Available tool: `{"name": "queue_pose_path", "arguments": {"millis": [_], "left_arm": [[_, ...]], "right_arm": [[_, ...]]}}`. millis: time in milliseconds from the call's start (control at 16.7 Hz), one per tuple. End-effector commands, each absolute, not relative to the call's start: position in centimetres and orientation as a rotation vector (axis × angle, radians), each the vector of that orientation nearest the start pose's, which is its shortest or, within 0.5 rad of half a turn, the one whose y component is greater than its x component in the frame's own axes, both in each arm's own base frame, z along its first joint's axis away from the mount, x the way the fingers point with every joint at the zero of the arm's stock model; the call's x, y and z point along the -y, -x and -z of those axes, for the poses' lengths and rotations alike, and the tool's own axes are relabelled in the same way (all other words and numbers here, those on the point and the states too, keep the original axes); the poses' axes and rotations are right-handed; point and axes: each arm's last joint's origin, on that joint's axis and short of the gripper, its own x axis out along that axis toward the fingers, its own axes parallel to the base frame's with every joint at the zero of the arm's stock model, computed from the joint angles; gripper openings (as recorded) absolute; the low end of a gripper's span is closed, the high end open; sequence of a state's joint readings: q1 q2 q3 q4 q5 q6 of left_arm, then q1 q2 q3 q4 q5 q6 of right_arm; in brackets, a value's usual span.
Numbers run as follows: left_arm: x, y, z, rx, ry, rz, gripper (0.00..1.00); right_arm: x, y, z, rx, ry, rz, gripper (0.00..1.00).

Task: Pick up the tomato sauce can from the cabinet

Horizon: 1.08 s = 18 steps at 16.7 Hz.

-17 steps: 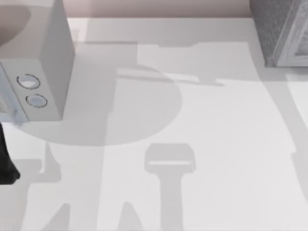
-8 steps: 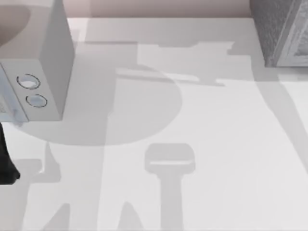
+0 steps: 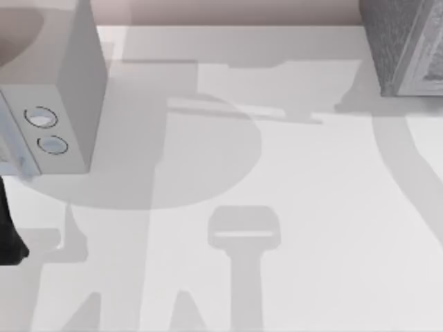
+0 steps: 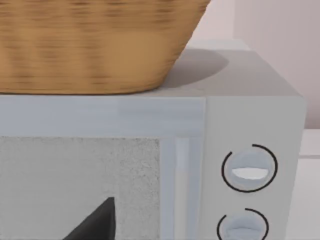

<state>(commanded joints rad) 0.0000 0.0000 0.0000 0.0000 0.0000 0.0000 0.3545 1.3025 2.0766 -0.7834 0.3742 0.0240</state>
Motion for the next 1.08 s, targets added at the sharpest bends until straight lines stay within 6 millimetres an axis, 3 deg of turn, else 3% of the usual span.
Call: {"name": "queue_pose_path", "arguments": {"millis": [360, 600, 780, 1080], "left_arm": [[0.1, -10.6, -16.0, 0.0, 0.0, 0.0, 1.0], [0.1, -10.6, -16.0, 0.0, 0.0, 0.0, 1.0], [0.1, -10.6, -16.0, 0.0, 0.0, 0.0, 1.0], [0.1, -10.6, -16.0, 0.0, 0.0, 0.0, 1.0]], "right_arm": [[-5.2, -16.4, -56.1, 0.014, -0.019, -0.024, 0.0], [-3.8, -14.7, -52.7, 0.006, -0.023, -0.072, 0.0], [-2.8, -13.6, -47.5, -0.03, -0.021, -0.095, 0.0], [-1.3, -11.9, -34.8, -0.093, -0.019, -0.099, 0.0]]}}
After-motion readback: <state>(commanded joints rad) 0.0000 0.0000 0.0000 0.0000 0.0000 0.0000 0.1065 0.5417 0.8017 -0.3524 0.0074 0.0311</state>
